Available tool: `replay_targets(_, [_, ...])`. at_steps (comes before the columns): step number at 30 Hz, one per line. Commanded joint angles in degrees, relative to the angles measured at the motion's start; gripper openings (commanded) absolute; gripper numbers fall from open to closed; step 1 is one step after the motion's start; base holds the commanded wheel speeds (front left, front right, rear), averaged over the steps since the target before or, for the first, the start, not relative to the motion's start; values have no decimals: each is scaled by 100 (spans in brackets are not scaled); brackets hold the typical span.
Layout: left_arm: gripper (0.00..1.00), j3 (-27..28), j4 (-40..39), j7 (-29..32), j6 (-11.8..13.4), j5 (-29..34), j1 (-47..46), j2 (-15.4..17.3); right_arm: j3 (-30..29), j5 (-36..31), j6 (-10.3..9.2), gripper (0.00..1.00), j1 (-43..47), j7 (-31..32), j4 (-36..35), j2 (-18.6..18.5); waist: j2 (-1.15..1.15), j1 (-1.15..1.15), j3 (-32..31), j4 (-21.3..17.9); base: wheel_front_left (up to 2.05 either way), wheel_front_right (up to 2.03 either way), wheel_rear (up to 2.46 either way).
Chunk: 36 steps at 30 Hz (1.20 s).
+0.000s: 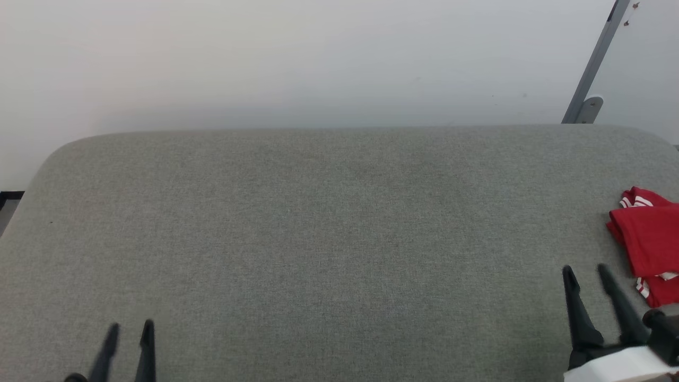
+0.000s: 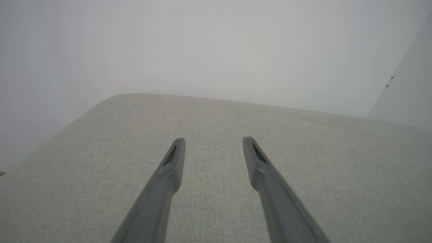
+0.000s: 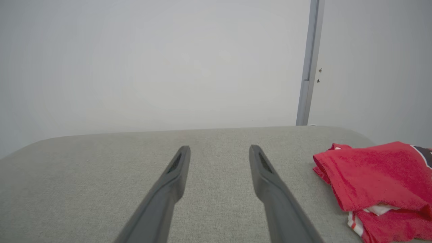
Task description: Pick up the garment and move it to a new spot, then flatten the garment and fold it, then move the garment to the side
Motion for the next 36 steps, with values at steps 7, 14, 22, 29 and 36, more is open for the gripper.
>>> replay_targets(7, [0, -45, 225, 93, 0, -322, -49, -167, -2, 319, 0, 0, 39, 108, 203, 123, 0, 0, 5, -1, 0, 0, 0])
replay_targets(14, [0, -27, 314, 281, -1, -1020, -242, -224, -53, 1006, 0, 0, -73, 309, 239, 205, 0, 0, 15, -3, 0, 0, 0])
replay_targets(22, [0, -7, 409, 477, -4, -1739, -444, -288, -107, 1717, 0, 0, -188, 515, 279, 288, 0, 0, 27, -5, 0, 0, 0])
replay_targets(29, [0, 13, 471, 637, -6, -2319, -601, -343, -152, 2293, 0, 0, -279, 683, 312, 358, 0, 0, 38, -7, 0, 0, 0])
replay_targets(36, [0, 32, 529, 787, -8, -2850, -744, -392, -189, 2822, 0, 0, -361, 839, 342, 421, 0, 0, 49, -9, 0, 0, 0])
